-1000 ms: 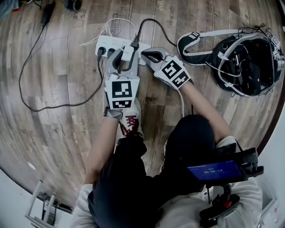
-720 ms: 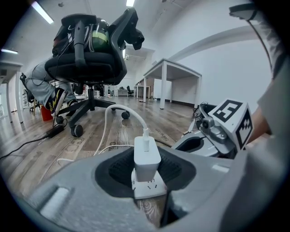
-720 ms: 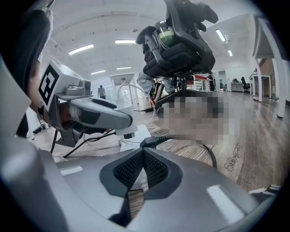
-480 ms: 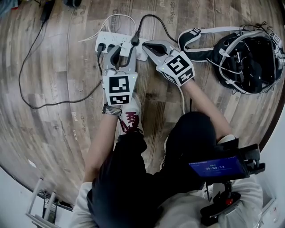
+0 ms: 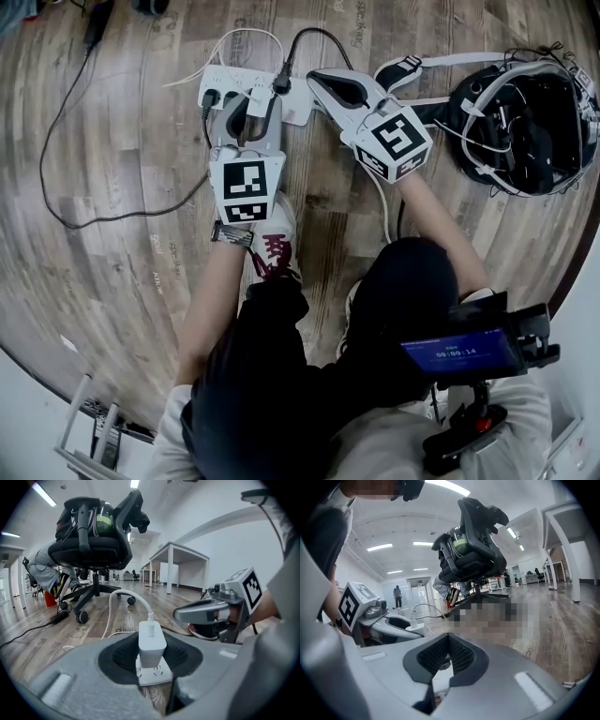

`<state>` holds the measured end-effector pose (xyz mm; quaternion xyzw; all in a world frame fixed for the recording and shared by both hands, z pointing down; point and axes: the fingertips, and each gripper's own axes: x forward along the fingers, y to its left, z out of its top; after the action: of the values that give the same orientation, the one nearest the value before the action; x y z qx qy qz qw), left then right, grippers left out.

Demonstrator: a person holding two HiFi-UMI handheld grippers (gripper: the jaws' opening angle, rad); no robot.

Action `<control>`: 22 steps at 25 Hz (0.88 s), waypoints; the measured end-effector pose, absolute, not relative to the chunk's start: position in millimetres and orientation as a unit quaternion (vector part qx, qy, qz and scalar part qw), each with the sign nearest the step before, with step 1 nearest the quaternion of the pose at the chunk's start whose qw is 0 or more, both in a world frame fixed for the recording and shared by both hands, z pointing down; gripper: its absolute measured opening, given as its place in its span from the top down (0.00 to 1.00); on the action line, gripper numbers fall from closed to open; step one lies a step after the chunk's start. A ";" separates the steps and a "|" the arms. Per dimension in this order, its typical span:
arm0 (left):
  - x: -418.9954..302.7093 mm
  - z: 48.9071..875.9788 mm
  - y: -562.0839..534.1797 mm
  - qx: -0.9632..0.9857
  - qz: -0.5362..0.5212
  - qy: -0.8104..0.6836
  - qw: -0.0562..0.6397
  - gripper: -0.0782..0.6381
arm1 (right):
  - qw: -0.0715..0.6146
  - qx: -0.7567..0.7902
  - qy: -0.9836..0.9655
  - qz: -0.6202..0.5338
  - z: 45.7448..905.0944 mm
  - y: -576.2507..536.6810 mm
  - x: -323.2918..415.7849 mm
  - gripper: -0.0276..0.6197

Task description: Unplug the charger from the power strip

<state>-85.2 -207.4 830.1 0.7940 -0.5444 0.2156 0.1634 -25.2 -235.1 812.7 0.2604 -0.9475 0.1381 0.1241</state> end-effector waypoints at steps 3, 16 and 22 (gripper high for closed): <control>-86.6 821.0 -206.0 0.796 0.209 -0.546 0.155 0.69 | 0.115 0.271 -0.949 0.113 797.4 -237.9 -21.3 0.95; -94.8 773.0 -212.8 0.796 0.185 -0.565 0.112 0.69 | 0.074 0.316 -0.945 0.042 727.4 -249.9 2.2 0.96; -93.2 762.8 -211.8 0.796 0.185 -0.569 0.092 0.69 | 0.084 0.328 -0.941 0.021 719.5 -246.1 12.6 0.96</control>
<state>-93.2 -211.8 762.8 0.7960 -0.5687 0.1855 0.0923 12.6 -246.1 719.5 0.3280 -0.9407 0.0214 0.0836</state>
